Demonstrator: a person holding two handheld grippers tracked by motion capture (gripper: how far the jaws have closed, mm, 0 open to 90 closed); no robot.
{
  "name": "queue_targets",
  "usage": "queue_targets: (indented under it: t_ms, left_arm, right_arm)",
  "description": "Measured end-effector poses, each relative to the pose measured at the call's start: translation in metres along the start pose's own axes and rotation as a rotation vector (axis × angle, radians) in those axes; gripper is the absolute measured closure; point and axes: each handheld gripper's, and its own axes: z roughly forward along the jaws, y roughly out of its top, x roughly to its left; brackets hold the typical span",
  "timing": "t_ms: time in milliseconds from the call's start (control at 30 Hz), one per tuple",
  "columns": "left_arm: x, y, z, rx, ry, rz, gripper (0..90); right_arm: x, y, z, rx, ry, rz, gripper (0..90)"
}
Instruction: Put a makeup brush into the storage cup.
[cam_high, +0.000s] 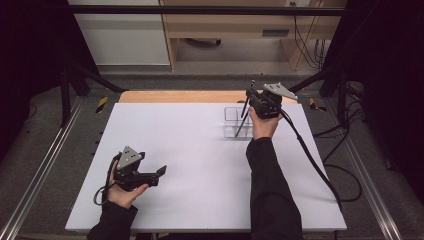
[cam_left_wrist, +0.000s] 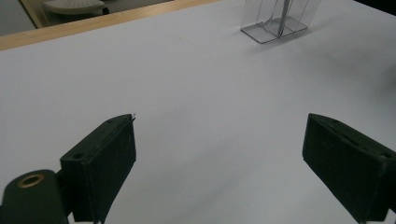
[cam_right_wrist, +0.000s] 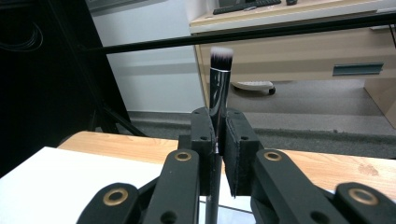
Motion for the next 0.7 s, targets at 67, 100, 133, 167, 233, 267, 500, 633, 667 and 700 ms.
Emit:
queue_targets:
  t_ms: [67,100,133,167,233,267,500,633,667,700]
  left_arm:
    - [0.0,0.0,0.0,0.002,0.0,0.002,8.8]
    - [0.0,0.0,0.0,0.001,0.0,0.002,8.8]
    - [0.0,0.0,0.0,0.0,0.0,0.001,8.8]
    - [0.0,0.0,-0.001,-0.001,0.0,0.002,8.8]
    - [0.0,0.0,-0.001,-0.001,0.0,0.001,8.8]
    - [0.0,0.0,-0.001,-0.001,0.0,0.001,8.8]
    - [0.0,0.0,0.0,0.001,-0.001,0.004,8.6]
    - [0.0,0.0,0.0,0.002,-0.001,0.006,8.6]
    - [-0.001,0.0,0.0,0.002,-0.002,0.006,8.6]
    - [-0.001,0.0,0.0,0.003,-0.002,0.007,8.6]
  right_arm:
    - [0.0,-0.001,0.001,0.004,0.0,-0.004,83.9]
    - [0.001,-0.002,0.001,0.007,-0.004,-0.007,83.9]
    - [0.001,-0.003,0.002,0.01,-0.004,-0.007,83.9]
    - [0.001,-0.004,0.002,0.011,-0.004,-0.006,83.9]
    - [0.002,-0.005,0.003,0.017,-0.003,-0.012,83.9]
    - [0.002,-0.006,0.004,0.021,-0.005,-0.016,83.9]
    - [-0.001,-0.014,0.007,0.038,-0.007,-0.01,83.9]
    - [-0.002,-0.016,0.007,0.047,-0.01,-0.009,83.9]
    - [-0.002,-0.017,0.008,0.048,-0.009,-0.008,83.9]
    - [-0.002,-0.017,0.008,0.048,-0.008,-0.009,83.9]
